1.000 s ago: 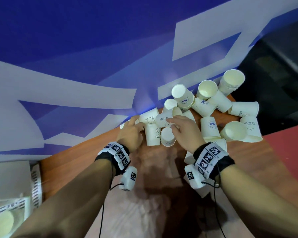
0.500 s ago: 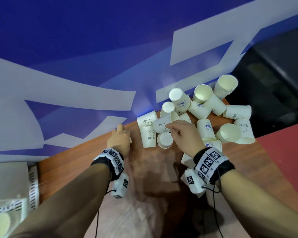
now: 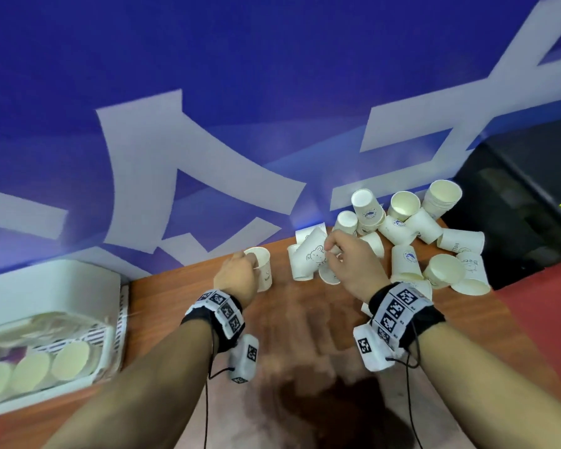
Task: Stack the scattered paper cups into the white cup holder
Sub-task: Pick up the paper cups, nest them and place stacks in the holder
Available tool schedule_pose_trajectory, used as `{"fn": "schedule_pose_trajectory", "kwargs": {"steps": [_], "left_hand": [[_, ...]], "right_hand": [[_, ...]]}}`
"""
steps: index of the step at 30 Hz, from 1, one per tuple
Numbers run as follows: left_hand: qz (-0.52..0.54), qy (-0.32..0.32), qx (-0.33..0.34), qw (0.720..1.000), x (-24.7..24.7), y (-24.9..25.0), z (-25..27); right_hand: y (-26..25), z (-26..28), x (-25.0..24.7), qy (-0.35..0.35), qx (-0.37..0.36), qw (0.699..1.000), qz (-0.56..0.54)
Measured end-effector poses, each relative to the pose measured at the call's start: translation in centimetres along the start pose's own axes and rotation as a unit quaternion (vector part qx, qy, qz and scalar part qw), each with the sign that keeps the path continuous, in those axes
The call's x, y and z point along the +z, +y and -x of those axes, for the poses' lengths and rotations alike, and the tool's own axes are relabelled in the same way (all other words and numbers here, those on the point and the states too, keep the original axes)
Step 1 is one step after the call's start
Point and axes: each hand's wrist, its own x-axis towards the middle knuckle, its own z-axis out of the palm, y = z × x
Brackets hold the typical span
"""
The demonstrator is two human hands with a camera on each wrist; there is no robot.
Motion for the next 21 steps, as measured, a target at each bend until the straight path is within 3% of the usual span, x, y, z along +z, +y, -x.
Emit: {"fn": "schedule_pose_trajectory", "kwargs": {"steps": [8,21], "left_hand": [[0.067,0.11,-0.036,0.991,-4.6,-4.7,7.7],[0.102,0.165,-0.117,0.974,-7.4,-20.0,19.6]], "right_hand": [[-7.2,2.6,3.4,-0.038,-0.023,0.999,0.031],[-19.7,5.7,16.3,-0.114,-0.135,0.983,0.046]]}}
